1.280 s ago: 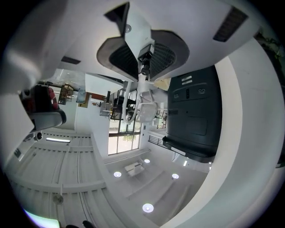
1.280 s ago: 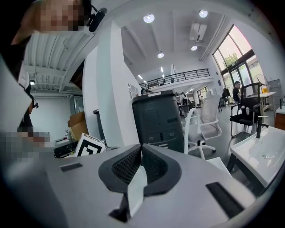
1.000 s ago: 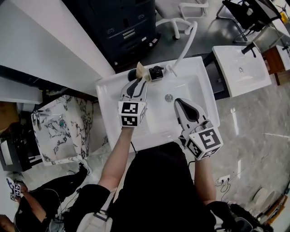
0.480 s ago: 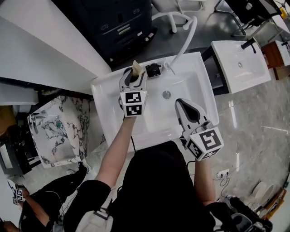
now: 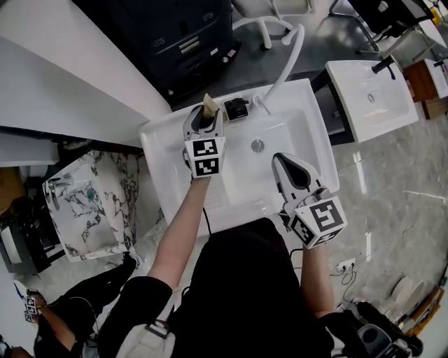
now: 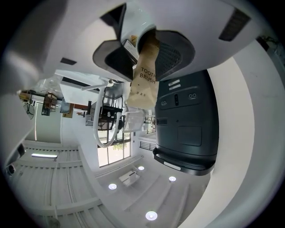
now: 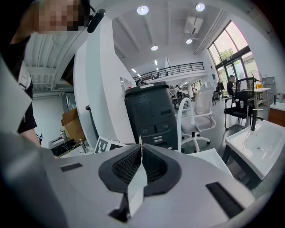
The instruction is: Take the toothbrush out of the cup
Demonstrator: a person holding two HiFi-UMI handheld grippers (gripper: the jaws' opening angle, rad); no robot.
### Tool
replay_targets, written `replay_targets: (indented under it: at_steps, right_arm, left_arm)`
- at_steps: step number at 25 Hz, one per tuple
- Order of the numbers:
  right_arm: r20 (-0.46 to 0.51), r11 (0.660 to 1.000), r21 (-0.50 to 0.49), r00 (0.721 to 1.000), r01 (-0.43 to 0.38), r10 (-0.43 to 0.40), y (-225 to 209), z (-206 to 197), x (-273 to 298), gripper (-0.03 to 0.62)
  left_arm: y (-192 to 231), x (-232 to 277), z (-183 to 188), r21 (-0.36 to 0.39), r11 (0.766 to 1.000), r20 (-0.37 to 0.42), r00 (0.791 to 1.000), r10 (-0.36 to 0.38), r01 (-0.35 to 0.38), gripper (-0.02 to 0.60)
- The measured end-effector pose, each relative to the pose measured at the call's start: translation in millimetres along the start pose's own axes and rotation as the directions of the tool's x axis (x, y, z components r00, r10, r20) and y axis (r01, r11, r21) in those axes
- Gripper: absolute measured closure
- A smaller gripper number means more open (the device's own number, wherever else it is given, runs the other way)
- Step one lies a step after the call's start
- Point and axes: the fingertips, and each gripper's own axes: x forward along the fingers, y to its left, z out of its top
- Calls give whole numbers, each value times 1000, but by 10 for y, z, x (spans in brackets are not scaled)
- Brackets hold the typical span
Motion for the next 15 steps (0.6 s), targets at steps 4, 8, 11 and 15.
replay_targets:
  at_steps: [4, 8, 11, 15]
  right_arm:
    - [5, 1000, 2, 1000, -4, 4, -2, 6, 17, 562]
    - [7, 1000, 23, 1000, 4, -4, -5, 11, 27, 562]
    - [9, 1000, 30, 1000, 8, -8, -9, 12, 20, 562]
    - [12, 999, 35, 1000, 9, -9, -3, 7, 32, 562]
  left_arm:
    - [9, -8, 8, -3, 1000, 7, 1000, -10, 10, 441]
    - [14, -17, 10, 1, 1000, 8, 1000, -7, 7, 457]
    - [19, -40, 14, 3, 1000, 9, 1000, 0, 0, 481]
    - [51, -58, 20, 12, 1000, 13, 1000, 7, -7, 516]
